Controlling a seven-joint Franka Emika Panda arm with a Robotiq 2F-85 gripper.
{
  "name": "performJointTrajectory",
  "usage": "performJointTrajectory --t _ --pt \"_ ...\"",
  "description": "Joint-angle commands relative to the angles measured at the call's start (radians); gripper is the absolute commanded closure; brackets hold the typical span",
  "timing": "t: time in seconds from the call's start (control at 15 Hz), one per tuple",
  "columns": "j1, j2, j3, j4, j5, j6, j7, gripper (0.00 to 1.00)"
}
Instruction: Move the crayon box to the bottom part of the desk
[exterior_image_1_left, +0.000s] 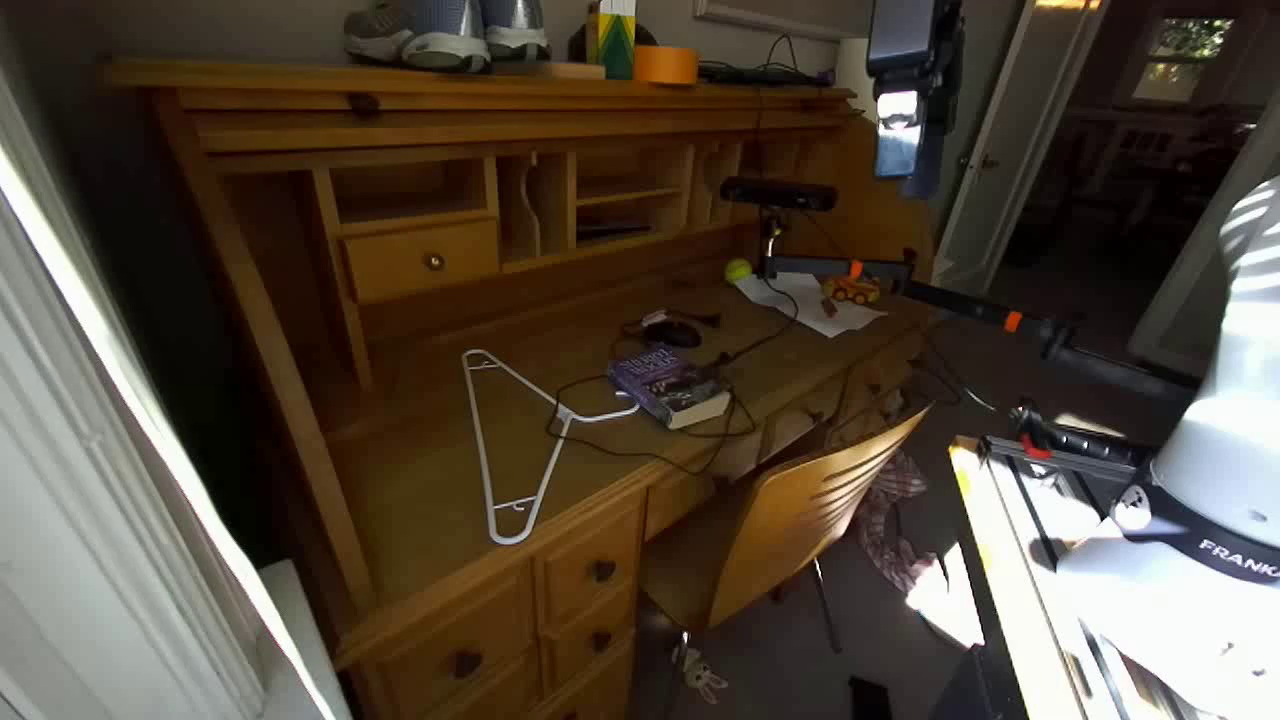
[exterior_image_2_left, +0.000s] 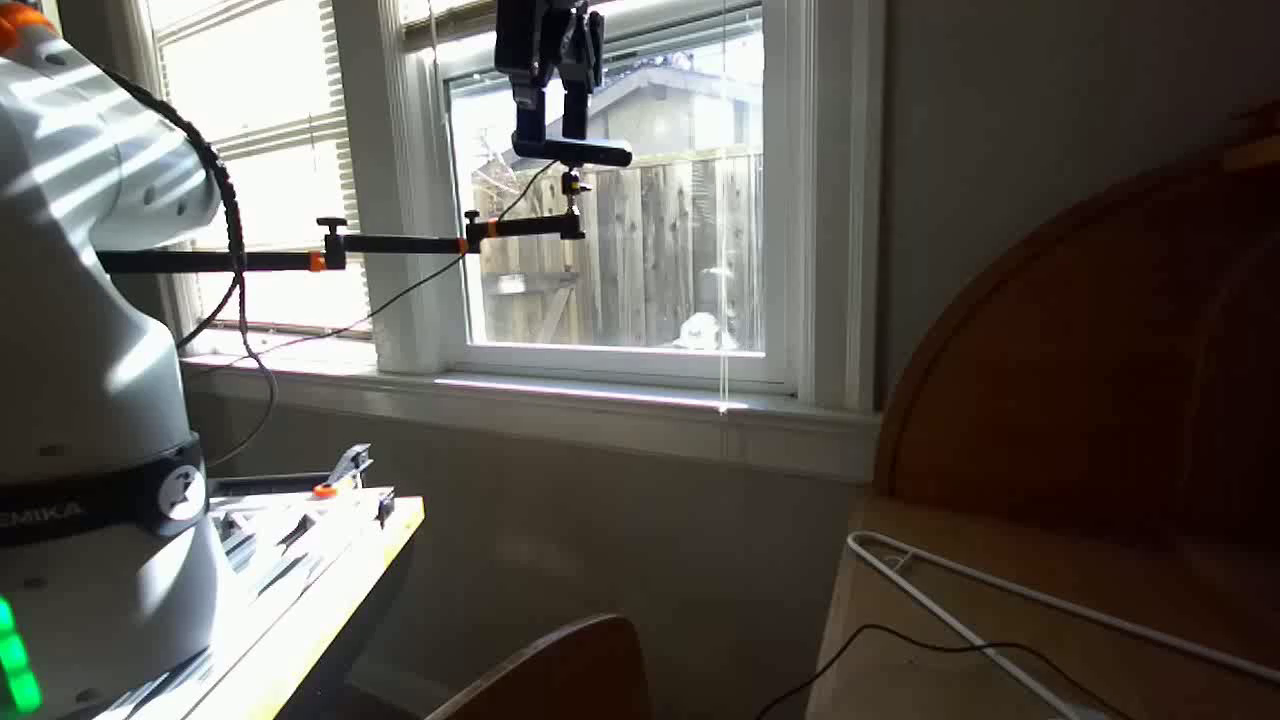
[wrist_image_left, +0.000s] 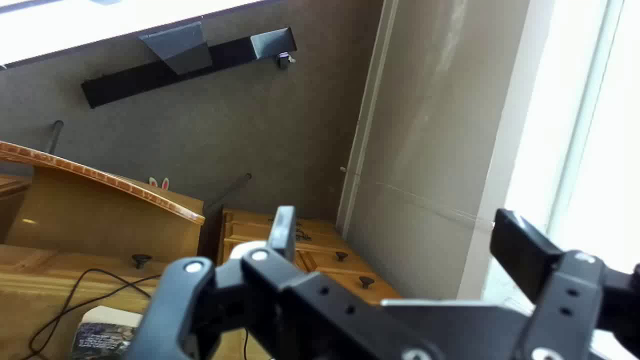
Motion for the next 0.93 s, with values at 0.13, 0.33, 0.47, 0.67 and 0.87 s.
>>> performJointTrajectory --t 0.13,0.33,0.47,0.67,0.87 --pt "-0.024 0.0 0.018 0.003 0.01 -0.006 -0.011 0.0" --pt "-0.024 0.0 0.018 0.003 0.01 -0.006 -0.011 0.0" --pt "-0.044 0.02 0.024 0.01 0.012 0.03 0.026 0.0" --pt "-0.107 0.083 0.021 0.045 0.016 0.153 0.127 0.0" --pt "-0.161 0.145 0.008 0.088 0.013 0.256 0.205 0.0"
